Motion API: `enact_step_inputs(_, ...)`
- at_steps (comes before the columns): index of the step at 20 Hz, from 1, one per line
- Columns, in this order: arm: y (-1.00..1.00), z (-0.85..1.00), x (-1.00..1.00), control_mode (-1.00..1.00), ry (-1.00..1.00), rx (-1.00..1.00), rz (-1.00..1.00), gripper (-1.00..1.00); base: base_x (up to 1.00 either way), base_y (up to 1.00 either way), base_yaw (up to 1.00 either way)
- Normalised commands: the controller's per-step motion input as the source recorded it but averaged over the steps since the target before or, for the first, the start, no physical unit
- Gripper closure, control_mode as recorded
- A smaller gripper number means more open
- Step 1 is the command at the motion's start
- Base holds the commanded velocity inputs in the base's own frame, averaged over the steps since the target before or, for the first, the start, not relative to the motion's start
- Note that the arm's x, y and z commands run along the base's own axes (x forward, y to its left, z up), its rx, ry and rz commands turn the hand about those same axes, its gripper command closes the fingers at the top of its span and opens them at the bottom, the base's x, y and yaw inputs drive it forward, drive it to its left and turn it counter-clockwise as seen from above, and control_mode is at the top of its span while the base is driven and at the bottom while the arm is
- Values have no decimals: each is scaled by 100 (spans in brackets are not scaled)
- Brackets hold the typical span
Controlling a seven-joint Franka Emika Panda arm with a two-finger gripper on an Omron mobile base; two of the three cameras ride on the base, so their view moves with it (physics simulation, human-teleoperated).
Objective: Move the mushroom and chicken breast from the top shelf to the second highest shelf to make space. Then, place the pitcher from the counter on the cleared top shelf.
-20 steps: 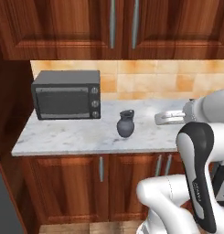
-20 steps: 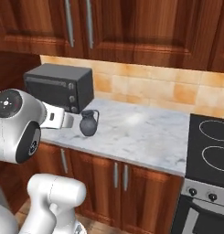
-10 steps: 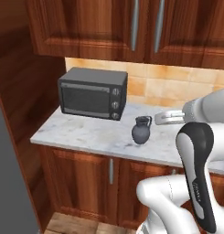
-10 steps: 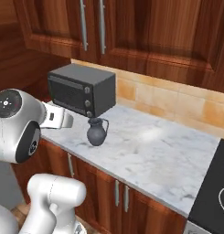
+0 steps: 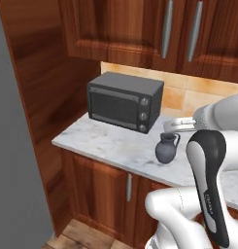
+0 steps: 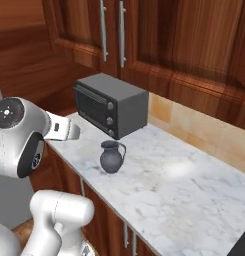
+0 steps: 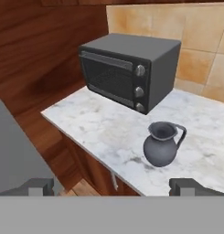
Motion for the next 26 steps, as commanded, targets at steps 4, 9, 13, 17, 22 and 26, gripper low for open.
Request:
enact_step_inputs(4,0,0,0,100,0,0,0,-100,12,-57,37)
enact_step_inputs(9,-1,0,0,-100,0,0,0,-100,0,-6,3)
enact_step_inputs(13,-3,-27,1,-100,0,0,12,-100,0,0,0)
enact_step_inputs(17,-26,-53,4,-100,0,-4,24,-100,0,0,0)
enact_step_inputs(22,-71,-46,0,-100,-1,0,22,-100,0,0,0)
enact_step_inputs(26,-84,-48,1,-100,-18,12,19,-100,0,0,0)
